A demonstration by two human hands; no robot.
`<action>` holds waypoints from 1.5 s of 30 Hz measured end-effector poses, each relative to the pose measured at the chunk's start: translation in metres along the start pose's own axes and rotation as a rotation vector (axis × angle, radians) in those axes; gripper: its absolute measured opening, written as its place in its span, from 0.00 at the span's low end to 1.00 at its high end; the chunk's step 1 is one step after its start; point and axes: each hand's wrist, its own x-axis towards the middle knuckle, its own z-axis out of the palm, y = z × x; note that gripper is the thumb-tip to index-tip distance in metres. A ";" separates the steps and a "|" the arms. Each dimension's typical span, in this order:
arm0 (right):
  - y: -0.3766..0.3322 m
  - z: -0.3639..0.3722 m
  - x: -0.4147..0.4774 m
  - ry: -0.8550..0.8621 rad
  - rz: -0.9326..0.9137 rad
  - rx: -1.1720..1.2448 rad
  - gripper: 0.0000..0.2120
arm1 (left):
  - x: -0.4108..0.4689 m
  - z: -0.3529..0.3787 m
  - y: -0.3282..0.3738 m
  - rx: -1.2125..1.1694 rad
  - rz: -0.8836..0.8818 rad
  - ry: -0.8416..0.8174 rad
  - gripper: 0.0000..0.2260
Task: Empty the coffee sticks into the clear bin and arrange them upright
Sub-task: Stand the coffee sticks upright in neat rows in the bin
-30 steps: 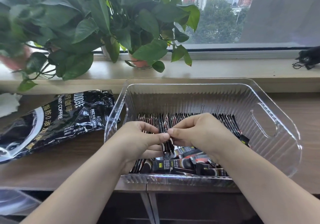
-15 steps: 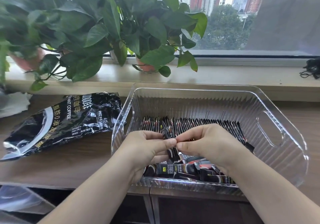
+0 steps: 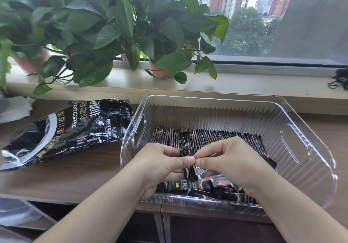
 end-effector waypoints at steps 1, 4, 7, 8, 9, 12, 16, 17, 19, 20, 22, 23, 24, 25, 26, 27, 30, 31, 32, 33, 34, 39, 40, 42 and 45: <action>0.000 -0.001 0.001 -0.002 0.002 0.003 0.06 | 0.000 0.000 0.000 0.012 -0.003 -0.005 0.27; -0.001 -0.003 0.003 -0.024 -0.008 -0.017 0.05 | 0.001 0.001 0.002 0.028 0.001 -0.004 0.24; -0.001 -0.004 0.005 -0.050 -0.014 -0.036 0.06 | 0.002 0.001 0.003 0.029 0.029 0.035 0.22; -0.001 -0.005 0.006 -0.052 -0.016 -0.044 0.07 | 0.002 0.001 0.004 0.018 0.037 0.047 0.21; 0.000 -0.005 0.007 -0.049 -0.021 -0.048 0.07 | 0.002 0.001 0.005 -0.002 0.044 0.050 0.20; 0.000 -0.006 0.008 -0.037 -0.033 -0.030 0.07 | 0.003 0.001 0.005 -0.071 0.074 0.065 0.15; 0.002 -0.001 0.012 -0.008 -0.111 -0.115 0.05 | 0.007 0.004 0.004 -0.104 0.109 0.085 0.10; 0.003 0.001 0.013 0.010 -0.134 -0.138 0.05 | 0.007 0.005 0.004 -0.115 0.101 0.081 0.11; 0.004 0.003 0.014 0.035 -0.165 -0.134 0.05 | 0.008 0.004 0.003 -0.156 0.073 0.069 0.14; 0.006 0.003 0.014 0.041 -0.184 -0.110 0.05 | 0.008 0.004 0.003 -0.179 0.056 0.062 0.16; 0.007 0.001 0.015 0.041 -0.218 -0.054 0.05 | 0.008 0.003 0.003 -0.211 0.030 0.047 0.18; 0.008 0.001 0.015 0.037 -0.233 -0.041 0.06 | 0.009 0.003 0.003 -0.219 0.022 0.039 0.19; 0.009 0.001 0.016 0.036 -0.255 -0.042 0.06 | 0.009 0.003 0.003 -0.222 0.014 0.028 0.19; 0.010 0.001 0.017 0.040 -0.280 -0.050 0.06 | 0.009 0.004 0.004 -0.226 0.001 0.017 0.20; 0.010 0.001 0.018 0.046 -0.301 -0.053 0.07 | 0.010 0.005 0.003 -0.231 -0.012 0.002 0.20; 0.011 0.001 0.018 0.048 -0.307 -0.042 0.08 | 0.010 0.006 0.003 -0.239 -0.026 -0.013 0.20; 0.013 -0.001 0.017 0.029 -0.231 0.045 0.08 | 0.012 0.007 0.000 -0.252 -0.057 -0.038 0.24; 0.014 0.000 0.017 0.021 -0.188 0.085 0.08 | 0.013 0.007 -0.001 -0.252 -0.058 -0.035 0.25; 0.015 0.000 0.016 0.015 -0.144 0.125 0.07 | 0.014 0.008 -0.002 -0.253 -0.051 -0.028 0.24; 0.015 0.001 0.016 0.015 -0.110 0.162 0.07 | 0.014 0.008 -0.002 -0.254 -0.047 -0.017 0.23; 0.016 0.001 0.016 0.017 -0.088 0.189 0.07 | 0.014 0.008 -0.001 -0.251 -0.042 -0.013 0.20; 0.016 0.001 0.016 0.008 -0.078 0.214 0.10 | 0.011 0.009 0.000 -0.244 -0.027 -0.025 0.15; 0.016 0.001 0.016 0.000 -0.091 0.211 0.10 | 0.011 0.009 0.000 -0.244 -0.025 -0.034 0.14; 0.016 0.000 0.015 -0.026 -0.122 0.184 0.10 | 0.010 0.010 0.000 -0.232 -0.020 -0.049 0.11; 0.016 0.001 0.015 -0.056 -0.152 0.131 0.11 | 0.009 0.010 0.000 -0.205 -0.016 -0.041 0.05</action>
